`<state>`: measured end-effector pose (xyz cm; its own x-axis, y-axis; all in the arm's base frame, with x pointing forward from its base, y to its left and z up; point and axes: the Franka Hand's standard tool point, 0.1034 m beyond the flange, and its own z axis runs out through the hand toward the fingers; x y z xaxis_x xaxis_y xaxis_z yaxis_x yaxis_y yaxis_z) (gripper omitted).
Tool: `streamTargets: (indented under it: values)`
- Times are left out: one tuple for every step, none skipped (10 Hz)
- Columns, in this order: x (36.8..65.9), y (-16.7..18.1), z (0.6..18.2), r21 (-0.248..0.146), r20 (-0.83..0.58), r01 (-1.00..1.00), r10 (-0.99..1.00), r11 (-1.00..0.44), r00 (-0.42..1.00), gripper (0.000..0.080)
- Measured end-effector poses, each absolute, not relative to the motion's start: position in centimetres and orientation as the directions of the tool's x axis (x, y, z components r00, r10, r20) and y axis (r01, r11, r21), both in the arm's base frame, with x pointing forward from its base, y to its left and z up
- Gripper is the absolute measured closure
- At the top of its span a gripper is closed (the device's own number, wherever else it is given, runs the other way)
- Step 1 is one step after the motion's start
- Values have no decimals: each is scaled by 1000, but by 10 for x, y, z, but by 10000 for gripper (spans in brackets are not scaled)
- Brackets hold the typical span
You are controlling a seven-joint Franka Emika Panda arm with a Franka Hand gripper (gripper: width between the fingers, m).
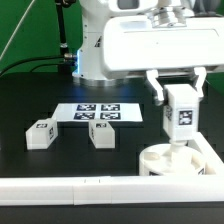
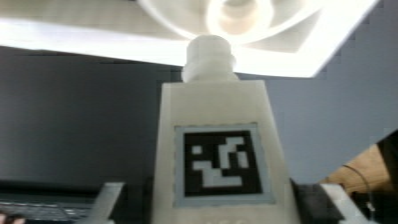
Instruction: Assemble stool
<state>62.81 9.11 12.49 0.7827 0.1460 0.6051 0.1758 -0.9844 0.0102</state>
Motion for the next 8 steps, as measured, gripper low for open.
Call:
streamTargets:
  values:
    - [626, 96, 122, 4, 599, 181, 147, -983, 787, 462]
    - [623, 106, 117, 1, 602, 191, 153, -982, 784, 462]
    - [620, 109, 108, 3, 607, 185, 149, -983, 781, 462]
    - [619, 103, 102, 8, 588, 188, 157, -982, 793, 462]
    - [622, 99, 103, 8, 590, 180, 150, -984, 793, 462]
    - [623, 99, 99, 8, 591, 179, 149, -984, 793, 462]
    - [625, 98, 99, 8, 593, 177, 148, -984, 792, 462]
    - [626, 96, 99, 8, 591, 174, 146, -985, 793, 462]
